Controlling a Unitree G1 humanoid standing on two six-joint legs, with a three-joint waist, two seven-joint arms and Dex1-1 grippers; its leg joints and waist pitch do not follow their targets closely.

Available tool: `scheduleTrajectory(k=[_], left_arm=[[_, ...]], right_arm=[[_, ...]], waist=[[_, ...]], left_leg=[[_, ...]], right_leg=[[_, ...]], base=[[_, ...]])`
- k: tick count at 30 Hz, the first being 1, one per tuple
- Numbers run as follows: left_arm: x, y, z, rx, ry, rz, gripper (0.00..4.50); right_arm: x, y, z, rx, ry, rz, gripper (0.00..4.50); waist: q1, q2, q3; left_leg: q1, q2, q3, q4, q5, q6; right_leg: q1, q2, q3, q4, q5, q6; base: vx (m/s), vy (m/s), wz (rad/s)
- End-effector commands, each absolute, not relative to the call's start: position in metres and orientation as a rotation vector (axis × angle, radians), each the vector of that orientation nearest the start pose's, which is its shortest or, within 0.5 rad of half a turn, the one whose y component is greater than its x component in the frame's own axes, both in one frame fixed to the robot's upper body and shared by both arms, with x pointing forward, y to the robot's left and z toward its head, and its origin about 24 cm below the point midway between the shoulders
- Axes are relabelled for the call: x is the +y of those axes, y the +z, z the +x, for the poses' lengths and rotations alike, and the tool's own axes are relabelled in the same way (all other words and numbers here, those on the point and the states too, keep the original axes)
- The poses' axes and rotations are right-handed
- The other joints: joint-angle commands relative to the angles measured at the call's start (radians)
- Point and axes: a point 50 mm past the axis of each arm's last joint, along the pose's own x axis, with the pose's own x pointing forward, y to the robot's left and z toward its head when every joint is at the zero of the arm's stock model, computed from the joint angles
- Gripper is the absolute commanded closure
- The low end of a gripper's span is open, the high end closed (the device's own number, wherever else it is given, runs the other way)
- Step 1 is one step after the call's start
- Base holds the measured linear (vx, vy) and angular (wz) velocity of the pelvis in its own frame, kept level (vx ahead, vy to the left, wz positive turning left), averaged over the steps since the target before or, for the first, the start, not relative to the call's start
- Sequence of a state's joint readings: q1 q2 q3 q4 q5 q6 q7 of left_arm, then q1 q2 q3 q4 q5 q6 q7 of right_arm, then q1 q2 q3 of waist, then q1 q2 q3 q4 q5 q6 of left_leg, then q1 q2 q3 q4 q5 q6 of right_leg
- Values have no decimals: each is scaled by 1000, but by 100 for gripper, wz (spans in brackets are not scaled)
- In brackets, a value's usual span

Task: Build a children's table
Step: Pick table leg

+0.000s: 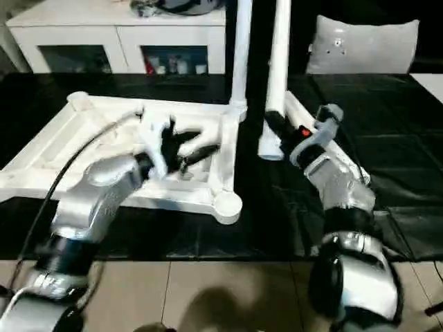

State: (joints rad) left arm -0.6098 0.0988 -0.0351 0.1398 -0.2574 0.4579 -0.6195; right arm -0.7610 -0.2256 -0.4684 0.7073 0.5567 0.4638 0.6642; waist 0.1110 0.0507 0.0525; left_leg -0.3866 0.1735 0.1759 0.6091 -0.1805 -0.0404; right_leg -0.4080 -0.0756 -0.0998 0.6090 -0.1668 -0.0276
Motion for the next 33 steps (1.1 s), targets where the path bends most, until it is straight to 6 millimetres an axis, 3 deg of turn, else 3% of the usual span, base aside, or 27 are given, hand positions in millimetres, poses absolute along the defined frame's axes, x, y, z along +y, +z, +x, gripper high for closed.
scheduleTrajectory(k=[1, 3, 7, 9, 13, 20, 23, 26, 29, 33], left_arm=[[83, 161, 342, -10, -805, -232, 121], [83, 163, 343, -10, -801, -249, 104], [77, 185, 350, -14, -801, -474, 82], [77, 185, 350, -14, -801, -474, 61], [69, 202, 349, -23, -852, -665, 20], [60, 205, 344, -7, -884, -688, 14], [59, 208, 344, -31, -864, -660, 50], [55, 205, 346, -30, -797, -569, 75], [48, 200, 350, -33, -707, -476, 95], [42, 192, 354, -14, -617, -447, 126]], right_arm=[[-188, 136, 360, -72, 677, 732, 266], [-186, 137, 358, -75, 696, 721, 266], [-168, 146, 341, -116, 893, 730, 267], [-168, 146, 341, -116, 893, 730, 267], [-154, 146, 330, -95, 987, 723, 267], [-138, 138, 326, -20, 1019, 598, 267], [-137, 133, 335, -12, 910, 485, 267], [-136, 135, 339, -37, 860, 455, 267], [-130, 138, 341, -77, 842, 370, 267], [-120, 139, 343, -122, 812, 228, 267]], waist=[[6, -13, -74], [12, -16, -77], [14, -22, -74], [18, -21, -75], [22, -24, -74], [28, -26, -71], [29, -26, -71], [30, -27, -71], [31, -26, -75], [28, -22, -78]], left_leg=[[11, 52, -16, -62, -139, 86], [11, 53, -17, -61, -130, 90], [12, 49, -19, -63, -144, 81], [11, 51, -20, -63, -134, 83], [10, 51, -20, -63, -120, 78], [11, 52, -21, -68, -128, 65], [11, 52, -21, -69, -126, 48], [12, 54, -22, -71, -129, 51], [12, 56, -23, -70, -104, 58], [7, 54, -22, -63, -64, 81]], right_leg=[[58, -76, 47, -81, -271, -182], [60, -78, 48, -80, -260, -174], [57, -80, 46, -89, -325, -157], [58, -81, 47, -88, -310, -155], [58, -82, 48, -89, -308, -156], [55, -82, 50, -98, -356, -110], [53, -83, 51, -95, -338, -108], [54, -83, 52, -95, -339, -97], [55, -82, 53, -89, -283, -102], [59, -83, 53, -80, -182, -138]], base=[[0, 0, 0], [0, 0, 0], [0, 0, 0], [0, 0, 0], [0, 0, 0], [0, 0, 0], [0, 0, 0], [0, 0, 0], [0, 0, 0], [0, 0, 0]])
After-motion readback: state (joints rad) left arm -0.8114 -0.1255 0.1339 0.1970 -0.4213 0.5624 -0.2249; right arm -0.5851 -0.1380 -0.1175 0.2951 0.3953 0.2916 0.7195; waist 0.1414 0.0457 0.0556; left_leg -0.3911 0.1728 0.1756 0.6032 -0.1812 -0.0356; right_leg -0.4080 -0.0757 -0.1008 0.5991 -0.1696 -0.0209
